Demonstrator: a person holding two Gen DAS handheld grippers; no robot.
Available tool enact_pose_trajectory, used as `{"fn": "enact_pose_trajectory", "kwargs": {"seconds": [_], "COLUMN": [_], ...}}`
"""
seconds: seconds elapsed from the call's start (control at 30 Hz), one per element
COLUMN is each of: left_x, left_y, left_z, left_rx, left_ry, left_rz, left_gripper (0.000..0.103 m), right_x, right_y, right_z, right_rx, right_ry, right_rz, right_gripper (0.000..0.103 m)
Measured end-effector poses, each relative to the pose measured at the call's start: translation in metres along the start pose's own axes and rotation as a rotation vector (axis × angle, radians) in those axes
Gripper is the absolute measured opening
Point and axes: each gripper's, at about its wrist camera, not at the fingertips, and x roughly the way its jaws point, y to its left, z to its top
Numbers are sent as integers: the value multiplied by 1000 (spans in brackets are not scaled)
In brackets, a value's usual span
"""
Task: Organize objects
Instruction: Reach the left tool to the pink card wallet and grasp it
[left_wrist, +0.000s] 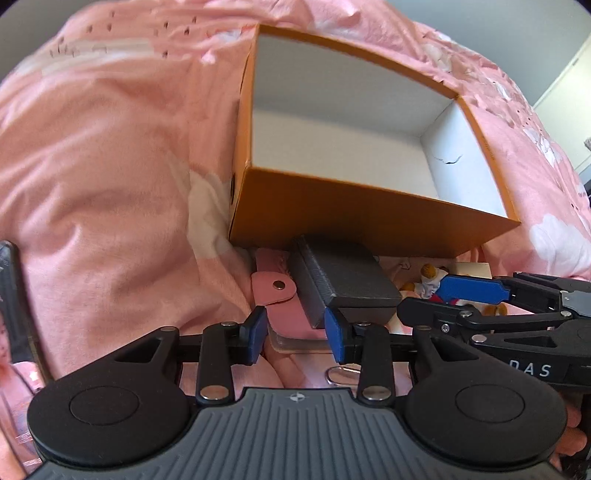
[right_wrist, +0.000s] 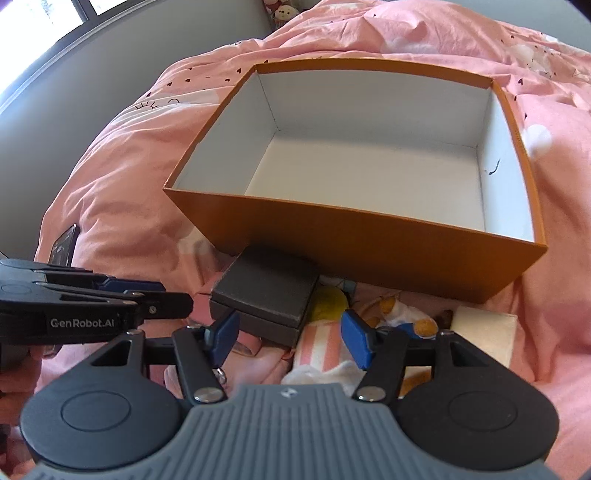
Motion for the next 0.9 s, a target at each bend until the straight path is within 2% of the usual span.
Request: {"fn": "enact_pose_trajectory", "kwargs": {"seconds": [0.2, 0.5, 0.53, 0.67, 0.73, 0.9], "left_x": [32, 50, 51, 45, 38, 7], "left_y": [21, 38, 39, 38, 34, 14], "left_z": [9, 9, 9, 4, 2, -4], "left_rx": [-111, -213, -221, -242, -239, -143], "left_ry": [96, 119, 114, 77, 56, -8], "left_rz": [-17, -91, -105, -109, -101, -44], "left_gripper": [46, 49, 43, 33, 31, 24], "right_x": [22, 41, 41, 40, 37, 21], "right_y": [-4, -11, -11, -12, -12, -12], "right_z": [13, 18, 18, 19, 18, 13], "right_rx": [25, 43, 46, 55, 52, 42], "right_ry": [31, 68, 68, 59, 49, 28], "right_rz": [-8, -26, -29, -45, -57, -52], "right_gripper": [64, 64, 64, 64, 64, 64]}}
